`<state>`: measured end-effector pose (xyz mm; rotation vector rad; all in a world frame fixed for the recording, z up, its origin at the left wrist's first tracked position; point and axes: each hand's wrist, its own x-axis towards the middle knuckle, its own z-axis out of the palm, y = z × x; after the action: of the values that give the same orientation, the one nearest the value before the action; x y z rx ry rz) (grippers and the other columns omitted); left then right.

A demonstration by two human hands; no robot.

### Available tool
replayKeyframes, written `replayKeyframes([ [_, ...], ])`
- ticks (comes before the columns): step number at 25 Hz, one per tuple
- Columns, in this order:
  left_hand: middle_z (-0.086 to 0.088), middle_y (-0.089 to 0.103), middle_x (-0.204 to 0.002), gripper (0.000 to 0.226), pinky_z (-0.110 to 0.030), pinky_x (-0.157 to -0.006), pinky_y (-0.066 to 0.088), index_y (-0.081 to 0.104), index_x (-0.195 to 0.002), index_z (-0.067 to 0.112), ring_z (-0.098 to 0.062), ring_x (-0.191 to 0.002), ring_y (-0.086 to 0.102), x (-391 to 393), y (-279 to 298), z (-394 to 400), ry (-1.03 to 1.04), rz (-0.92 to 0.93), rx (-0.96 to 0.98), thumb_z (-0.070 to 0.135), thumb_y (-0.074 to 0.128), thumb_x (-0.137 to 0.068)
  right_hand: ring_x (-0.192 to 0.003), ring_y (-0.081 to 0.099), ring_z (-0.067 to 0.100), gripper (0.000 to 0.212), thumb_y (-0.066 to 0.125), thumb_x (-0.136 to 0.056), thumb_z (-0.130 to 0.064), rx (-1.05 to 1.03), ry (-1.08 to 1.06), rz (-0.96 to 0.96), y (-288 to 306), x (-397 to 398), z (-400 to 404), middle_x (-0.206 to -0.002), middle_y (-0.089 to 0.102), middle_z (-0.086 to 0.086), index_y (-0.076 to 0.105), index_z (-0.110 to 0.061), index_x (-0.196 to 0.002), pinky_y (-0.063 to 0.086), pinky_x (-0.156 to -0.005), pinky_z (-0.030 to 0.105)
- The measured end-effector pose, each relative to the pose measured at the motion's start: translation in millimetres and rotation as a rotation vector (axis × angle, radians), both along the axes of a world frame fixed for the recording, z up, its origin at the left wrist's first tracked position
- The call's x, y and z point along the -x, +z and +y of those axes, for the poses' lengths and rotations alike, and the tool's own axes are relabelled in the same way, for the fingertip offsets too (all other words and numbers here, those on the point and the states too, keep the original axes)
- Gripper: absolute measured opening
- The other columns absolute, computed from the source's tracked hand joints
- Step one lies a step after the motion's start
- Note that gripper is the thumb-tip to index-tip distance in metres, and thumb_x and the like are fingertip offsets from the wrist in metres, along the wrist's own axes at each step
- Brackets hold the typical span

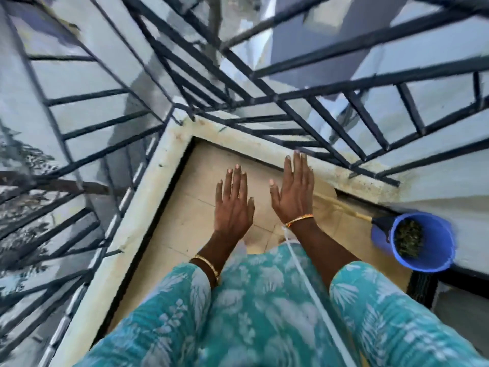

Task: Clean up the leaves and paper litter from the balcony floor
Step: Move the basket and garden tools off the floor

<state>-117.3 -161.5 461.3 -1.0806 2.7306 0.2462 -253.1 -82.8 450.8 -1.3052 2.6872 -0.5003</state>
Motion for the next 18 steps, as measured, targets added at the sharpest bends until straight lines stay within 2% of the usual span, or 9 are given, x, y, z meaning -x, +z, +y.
replayKeyframes([
  [3,-0.018,0.033,-0.152,0.065,-0.046,-0.114,0.015,0.031,-0.144,0.0,-0.032,-0.141,0.032,-28.1,37.4,-4.2,0.154,0.019,0.064,0.031,0.035,-0.087,-0.142,0.014,0.033,0.068,0.043,-0.087,-0.036,0.03,0.217,0.067,32.2,-9.5,-23.3,-0.152,0.023,0.022,0.03,0.002,-0.142,0.017,-0.114,0.048],
  [5,-0.019,0.032,-0.153,0.066,-0.044,-0.115,0.013,0.028,-0.145,0.0,-0.032,-0.142,0.031,-38.3,50.0,-0.8,0.259,0.023,0.112,0.031,0.035,-0.087,-0.142,0.015,0.033,0.066,0.041,-0.088,-0.037,0.05,0.352,0.08,44.9,-14.8,-32.3,-0.151,0.024,0.022,0.032,0.003,-0.141,0.015,-0.115,0.047],
  [7,-0.019,0.03,-0.153,0.066,-0.043,-0.115,0.013,0.024,-0.145,0.001,-0.031,-0.143,0.027,-54.7,58.6,17.1,0.45,0.071,0.223,0.032,0.035,-0.088,-0.141,0.017,0.034,0.066,0.038,-0.088,-0.038,0.065,0.555,0.106,59.1,-27.8,-39.0,-0.15,0.026,0.024,0.036,0.004,-0.139,0.014,-0.114,0.047],
  [11,-0.022,0.029,-0.153,0.065,-0.043,-0.115,0.014,0.032,-0.145,-0.002,-0.033,-0.143,0.027,-78.5,76.5,77.3,0.774,0.091,0.327,0.032,0.035,-0.089,-0.14,0.02,0.034,0.064,0.038,-0.088,-0.037,0.129,0.85,0.13,81.4,-62.1,-31.2,-0.148,0.031,0.023,0.035,0.003,-0.139,0.017,-0.113,0.049],
  [14,-0.022,0.027,-0.154,0.065,-0.045,-0.115,0.016,0.032,-0.145,-0.002,-0.034,-0.143,0.026,-106.9,89.8,128.8,0.999,0.091,0.357,0.031,0.035,-0.09,-0.139,0.021,0.034,0.064,0.036,-0.089,-0.038,0.174,1.046,0.117,97.5,-100.7,-8.4,-0.147,0.032,0.023,0.037,0.003,-0.138,0.016,-0.112,0.048],
  [18,-0.021,0.032,-0.152,0.065,-0.049,-0.112,0.031,0.031,-0.145,-0.001,-0.034,-0.141,0.032,-149.7,99.6,197.1,1.297,0.09,0.325,0.032,0.035,-0.088,-0.139,0.019,0.033,0.065,0.034,-0.088,-0.039,0.217,1.272,0.069,112.9,-168.0,25.2,-0.149,0.029,0.022,0.036,0.001,-0.139,0.013,-0.112,0.046],
])
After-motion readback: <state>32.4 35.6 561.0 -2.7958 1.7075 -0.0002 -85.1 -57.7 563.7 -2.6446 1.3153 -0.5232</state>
